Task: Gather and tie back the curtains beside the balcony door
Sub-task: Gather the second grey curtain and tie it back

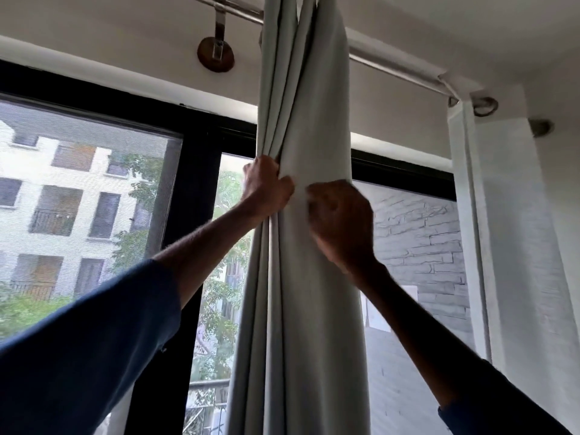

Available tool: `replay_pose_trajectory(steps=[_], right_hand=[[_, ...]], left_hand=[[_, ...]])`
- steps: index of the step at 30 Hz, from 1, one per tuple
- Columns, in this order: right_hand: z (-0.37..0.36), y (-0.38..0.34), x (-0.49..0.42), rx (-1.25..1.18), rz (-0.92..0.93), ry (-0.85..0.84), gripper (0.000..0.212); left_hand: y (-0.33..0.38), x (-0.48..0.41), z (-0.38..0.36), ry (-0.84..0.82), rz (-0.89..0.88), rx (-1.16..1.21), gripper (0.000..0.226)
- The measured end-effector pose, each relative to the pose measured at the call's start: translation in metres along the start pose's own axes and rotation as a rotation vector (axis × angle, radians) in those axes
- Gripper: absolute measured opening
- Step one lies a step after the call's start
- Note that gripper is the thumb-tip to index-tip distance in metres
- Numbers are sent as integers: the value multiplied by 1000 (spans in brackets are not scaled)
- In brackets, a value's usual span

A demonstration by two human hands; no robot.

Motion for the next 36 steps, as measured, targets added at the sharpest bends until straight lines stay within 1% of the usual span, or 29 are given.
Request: replay_pose_trajectory(steps=[1,2,3,4,5,6,7,8,9,10,12,14,16,17,19,21,23,25,26,28,30,32,34,36], right_hand=[[2,22,-3,56,-68,22,24],[4,45,-5,79,-174,10,37],[-1,72,-5,72,-326,-58,54],[-11,100,-1,22,-503,-163,68],[-20,121,6,-82,-680,-275,76],[-34,133,15,-240,-824,-384,80],[-49,137,24,-439,-916,-491,83],[-61,137,32,-590,-965,-591,87],[-68,131,38,-694,-971,-666,79],[-73,122,42,-793,-956,-701,67],[-78,111,43,-857,-897,-661,47],[-71,110,41,-822,-864,-505,36],[-63,119,42,-772,-889,-383,28],[-57,127,43,-709,-886,-338,27],[-43,145,44,-527,-841,-280,29],[-27,159,42,-387,-813,-217,27],[-7,161,36,-245,-772,-128,28],[16,141,27,-77,-655,2,30],[21,124,25,-29,-576,41,35],[19,88,24,9,-426,36,42],[7,54,27,81,-283,-42,39],[-6,26,33,145,-145,-70,34],[-11,12,34,128,-129,-55,28],[-8,5,32,152,-158,-38,23]], left_hand=[[2,1,-1,-13,-26,-23,33],[4,1,0,-19,-49,-36,34],[4,1,2,-29,-58,-44,37],[2,0,4,-41,-62,-49,41],[-3,-3,5,-58,-59,-55,42],[-8,-5,6,-87,-57,-46,43],[-12,-5,6,-132,-53,-12,47],[-15,-6,5,-176,-55,53,55],[-19,-6,6,-202,-36,138,63],[-24,-7,7,-213,-18,194,68],[-37,-10,10,-211,2,197,70],[-38,-10,16,-198,0,117,64],[-32,-9,22,-161,-47,-38,47],[-26,-7,25,-133,-81,-123,38],[-11,-1,23,-112,-160,-227,30],[0,7,15,-122,-199,-259,26],[12,17,3,-134,-213,-267,13],[28,25,-9,-115,-241,-298,10],[36,29,-12,-96,-249,-337,13],[48,34,-19,-86,-241,-401,21],[53,35,-27,-116,-221,-449,26],[54,36,-32,-149,-236,-448,23],[54,36,-32,-167,-252,-408,19],[52,36,-30,-175,-265,-414,22]])
Point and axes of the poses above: each hand's wrist, its own x-axis away from the middle knuckle, its own z-axis out of the back of the hand, y = z × x, the point moved 9 cm from there along -x, towards the middle knuckle, and after that the axes turned 6 degrees about x, right-handed, at the moved point
